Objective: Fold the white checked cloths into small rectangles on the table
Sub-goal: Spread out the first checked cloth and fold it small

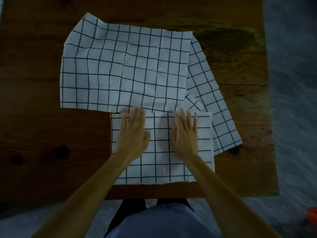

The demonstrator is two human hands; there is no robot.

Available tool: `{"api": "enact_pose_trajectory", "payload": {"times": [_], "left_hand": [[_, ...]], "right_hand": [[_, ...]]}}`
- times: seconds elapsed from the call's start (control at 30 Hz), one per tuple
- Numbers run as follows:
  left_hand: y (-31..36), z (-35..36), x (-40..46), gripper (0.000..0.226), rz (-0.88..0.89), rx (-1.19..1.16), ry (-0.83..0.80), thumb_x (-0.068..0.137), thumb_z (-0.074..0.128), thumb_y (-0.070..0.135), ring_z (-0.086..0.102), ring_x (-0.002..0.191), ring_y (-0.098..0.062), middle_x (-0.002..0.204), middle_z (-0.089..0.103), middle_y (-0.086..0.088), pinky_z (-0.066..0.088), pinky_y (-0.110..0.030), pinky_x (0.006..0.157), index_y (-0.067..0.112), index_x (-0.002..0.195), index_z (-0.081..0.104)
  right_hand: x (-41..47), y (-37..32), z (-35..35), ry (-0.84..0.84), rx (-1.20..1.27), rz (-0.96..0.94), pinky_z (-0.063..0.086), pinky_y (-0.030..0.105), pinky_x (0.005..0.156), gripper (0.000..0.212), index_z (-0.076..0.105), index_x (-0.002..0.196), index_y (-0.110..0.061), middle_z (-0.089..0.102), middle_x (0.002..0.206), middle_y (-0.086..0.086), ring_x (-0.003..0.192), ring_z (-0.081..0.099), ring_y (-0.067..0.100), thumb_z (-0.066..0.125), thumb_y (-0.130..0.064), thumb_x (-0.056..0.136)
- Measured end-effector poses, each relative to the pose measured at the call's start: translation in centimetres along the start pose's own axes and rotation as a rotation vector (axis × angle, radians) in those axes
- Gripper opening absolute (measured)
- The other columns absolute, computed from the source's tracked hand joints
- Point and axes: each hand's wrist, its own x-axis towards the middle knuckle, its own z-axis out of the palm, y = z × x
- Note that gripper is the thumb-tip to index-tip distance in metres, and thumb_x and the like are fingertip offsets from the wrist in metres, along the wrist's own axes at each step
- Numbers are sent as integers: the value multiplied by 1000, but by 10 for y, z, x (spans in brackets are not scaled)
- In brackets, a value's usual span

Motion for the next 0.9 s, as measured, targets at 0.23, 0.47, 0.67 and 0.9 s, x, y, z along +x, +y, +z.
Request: {"api": "enact_pose_trajectory", "payload": {"times": [0.23, 0.47, 0.67, 0.9], "left_hand": [[-3, 22, 0, 67, 38, -10, -68, 95, 5, 52, -12, 144, -22, 157, -8, -9, -4, -40, 118, 13, 148, -10], [-54, 15, -15, 73, -21, -17, -107, 93, 3, 60, -19, 143, -20, 157, -15, -8, -7, -44, 116, 15, 149, -10], [-29, -3, -12, 59, -41, -137, 12, 97, 31, 41, 7, 145, -27, 155, 17, -15, 2, -43, 116, 10, 146, 22], [25, -11, 31, 44, 103, -199, 99, 86, 59, 24, 54, 108, -31, 116, 59, -14, 41, -43, 94, 5, 126, 53]], "right_hand": [[7, -20, 14, -111, -58, -128, -1, 39, 121, 55, 16, 152, -17, 9, 160, 5, 148, -3, 22, 14, -40, 102], [-11, 49, -6, -63, -145, 42, -3, 40, 120, 55, 2, 152, -24, -6, 159, -1, 147, -12, 19, 20, -41, 102], [-5, 22, -12, 52, 16, 66, 5, 47, 120, 52, 29, 147, -13, 20, 157, 9, 147, 6, 28, 28, -34, 100], [26, -20, -9, 29, 64, -88, 22, 52, 116, 57, 44, 138, -5, 52, 133, 18, 133, 39, 37, 60, -12, 84]]}}
